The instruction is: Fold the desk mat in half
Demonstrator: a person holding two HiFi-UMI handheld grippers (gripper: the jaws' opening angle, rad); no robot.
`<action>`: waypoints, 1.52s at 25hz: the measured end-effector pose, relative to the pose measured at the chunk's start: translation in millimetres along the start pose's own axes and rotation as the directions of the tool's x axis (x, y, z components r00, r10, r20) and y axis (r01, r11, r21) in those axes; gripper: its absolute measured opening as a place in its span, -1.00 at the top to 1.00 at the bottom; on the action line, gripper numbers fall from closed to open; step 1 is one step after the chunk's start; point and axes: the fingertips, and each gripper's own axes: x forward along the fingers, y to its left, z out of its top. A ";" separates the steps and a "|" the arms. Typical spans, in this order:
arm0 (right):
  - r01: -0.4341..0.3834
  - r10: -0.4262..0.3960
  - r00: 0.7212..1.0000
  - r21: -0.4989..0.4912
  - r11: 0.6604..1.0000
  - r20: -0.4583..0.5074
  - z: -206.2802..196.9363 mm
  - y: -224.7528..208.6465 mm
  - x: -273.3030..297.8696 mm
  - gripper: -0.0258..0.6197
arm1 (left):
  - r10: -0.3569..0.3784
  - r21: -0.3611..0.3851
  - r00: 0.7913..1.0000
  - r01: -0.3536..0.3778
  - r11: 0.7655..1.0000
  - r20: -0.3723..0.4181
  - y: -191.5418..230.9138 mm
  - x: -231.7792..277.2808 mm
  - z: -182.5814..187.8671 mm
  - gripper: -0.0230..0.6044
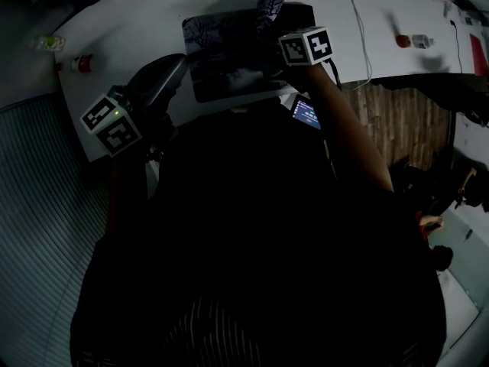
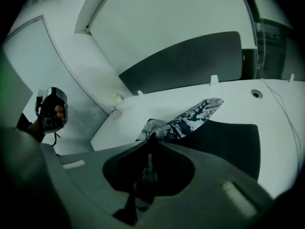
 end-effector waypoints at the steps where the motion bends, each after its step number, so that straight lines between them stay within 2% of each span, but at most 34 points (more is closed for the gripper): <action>1: -0.013 0.013 1.000 -0.009 1.000 -0.024 -2.0 8.2 11.6 0.83 | 0.007 -0.003 1.000 -0.007 1.000 0.009 2.1 -4.2 0.7 0.93; 7: -0.129 0.122 0.979 -0.035 0.991 -0.163 -32.4 59.1 83.8 0.80 | 0.043 -0.012 0.998 -0.043 0.999 0.042 -0.4 -20.4 -0.3 0.93; 9: -0.191 0.188 0.969 -0.002 0.982 -0.157 -36.2 76.3 97.4 0.68 | 0.050 -0.011 0.998 -0.050 0.999 0.039 -3.5 -22.3 -3.5 0.93; 10: -0.237 0.240 0.962 0.038 0.971 -0.128 -32.6 85.3 99.0 0.60 | 0.054 -0.011 0.998 -0.054 0.999 0.034 -4.6 -23.0 -5.3 0.93; 12: -0.341 0.349 0.936 0.128 0.931 -0.039 -18.4 100.9 93.2 0.59 | 0.059 -0.012 0.998 -0.058 0.998 0.026 -5.0 -24.4 -9.0 0.93; 14: -0.412 0.412 0.911 0.146 0.899 0.036 -1.0 111.6 76.9 0.59 | 0.056 -0.012 0.998 -0.056 0.998 0.019 -4.7 -25.0 -11.1 0.93; 17: -0.446 0.435 0.890 0.068 0.892 0.134 31.9 121.1 33.2 0.60 | 0.036 0.000 0.999 -0.036 0.999 0.006 -6.7 -19.8 -10.4 0.93; 20: -0.455 0.444 0.861 -0.013 0.890 0.247 63.5 124.9 -24.7 0.71 | 0.014 0.042 1.000 -0.013 0.999 -0.023 -13.1 -3.3 -6.5 0.93; 22: -0.476 0.467 0.823 -0.057 0.878 0.324 78.7 131.3 -68.6 0.82 | -0.011 0.079 0.999 0.014 0.997 -0.043 -22.2 10.8 -2.5 0.93; 23: -0.494 0.487 0.793 -0.081 0.866 0.366 85.1 136.7 -90.8 0.91 | -0.031 0.100 0.998 0.036 0.994 -0.053 -27.3 16.9 -0.3 0.93; 25: -0.512 0.514 0.731 -0.137 0.848 0.449 96.1 148.9 -131.4 0.91 | -0.078 0.148 0.994 0.089 0.985 -0.074 -36.9 28.2 5.4 0.93; 26: -0.488 0.503 0.721 -0.167 0.857 0.477 99.5 153.2 -147.3 0.91 | -0.097 0.173 0.992 0.110 0.979 -0.083 -41.6 34.4 9.2 0.93; 28: -0.388 0.443 0.745 -0.216 0.896 0.499 99.0 156.6 -167.6 0.91 | -0.118 0.208 0.989 0.135 0.969 -0.092 -50.6 47.4 16.4 0.93; 30: -0.306 0.391 0.771 -0.245 0.920 0.503 93.0 156.6 -178.4 0.91 | -0.124 0.221 0.988 0.142 0.965 -0.093 -56.7 59.2 20.6 0.93; 34: -0.282 0.364 0.763 -0.231 0.931 0.534 83.8 149.0 -191.7 0.91 | -0.142 0.210 0.985 0.161 0.964 -0.103 -61.8 74.9 16.4 0.93; 38: -0.264 0.346 0.767 -0.227 0.938 0.540 78.0 141.6 -200.7 0.91 | -0.147 0.202 0.982 0.169 0.965 -0.122 -69.3 82.0 6.0 0.93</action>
